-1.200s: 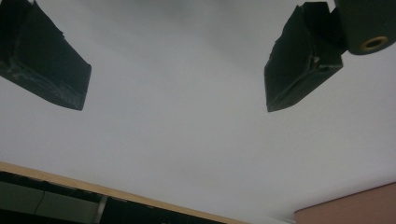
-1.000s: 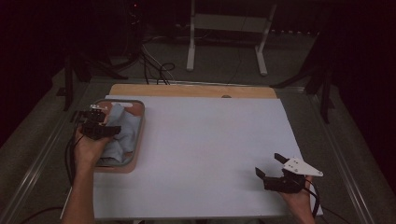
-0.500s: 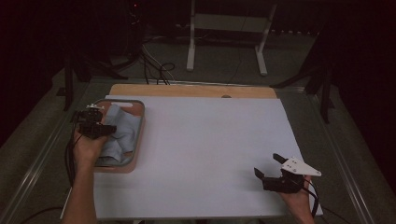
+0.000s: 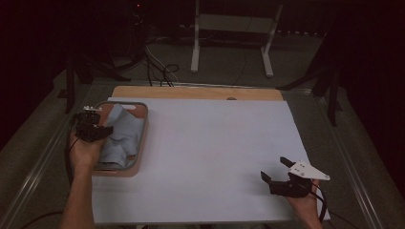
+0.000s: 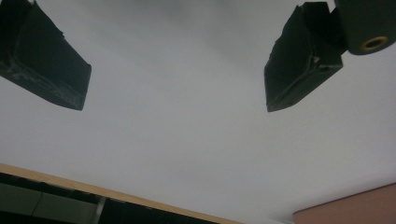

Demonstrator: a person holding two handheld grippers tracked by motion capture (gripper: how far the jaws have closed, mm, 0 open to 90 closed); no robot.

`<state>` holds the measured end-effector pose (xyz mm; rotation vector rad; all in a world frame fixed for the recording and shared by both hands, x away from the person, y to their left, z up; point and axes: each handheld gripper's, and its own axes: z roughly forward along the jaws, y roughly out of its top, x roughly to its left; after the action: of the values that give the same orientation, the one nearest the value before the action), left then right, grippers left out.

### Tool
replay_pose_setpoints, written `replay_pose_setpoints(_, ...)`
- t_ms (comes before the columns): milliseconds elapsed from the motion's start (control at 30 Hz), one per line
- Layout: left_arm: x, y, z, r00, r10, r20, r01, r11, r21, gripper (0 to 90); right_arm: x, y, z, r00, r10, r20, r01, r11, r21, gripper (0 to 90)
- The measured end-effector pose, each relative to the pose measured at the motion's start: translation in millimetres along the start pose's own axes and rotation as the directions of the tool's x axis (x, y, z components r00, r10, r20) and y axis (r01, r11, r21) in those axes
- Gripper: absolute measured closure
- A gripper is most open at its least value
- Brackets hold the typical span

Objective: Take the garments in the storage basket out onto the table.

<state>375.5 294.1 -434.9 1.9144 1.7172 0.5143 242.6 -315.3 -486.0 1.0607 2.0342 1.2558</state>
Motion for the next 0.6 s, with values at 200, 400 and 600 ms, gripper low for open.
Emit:
replay_pose_setpoints(200, -0.5, -0.6, -5.7, 0.9997, 0.009, 0.024, -0.008, 0.9997, -0.024, 77.5, 0.0, 0.0, -0.4, 1.0000, 0.000, 0.000, 0.000, 1.000, -0.003, 7.5)
replay_pose_setpoints(400, -0.1, -0.3, -11.3, 0.9989, 0.003, 0.046, -0.001, 0.9990, -0.044, 77.5, -0.5, -0.1, -1.1, 1.0000, 0.000, -0.003, 0.000, 1.000, -0.005, 7.5)
replay_pose_setpoints(600, -0.1, 0.3, -14.8, 0.9986, 0.008, 0.052, -0.005, 0.9986, -0.053, 77.4, -0.6, 0.0, -1.1, 1.0000, 0.001, -0.002, -0.001, 1.000, -0.005, 7.5)
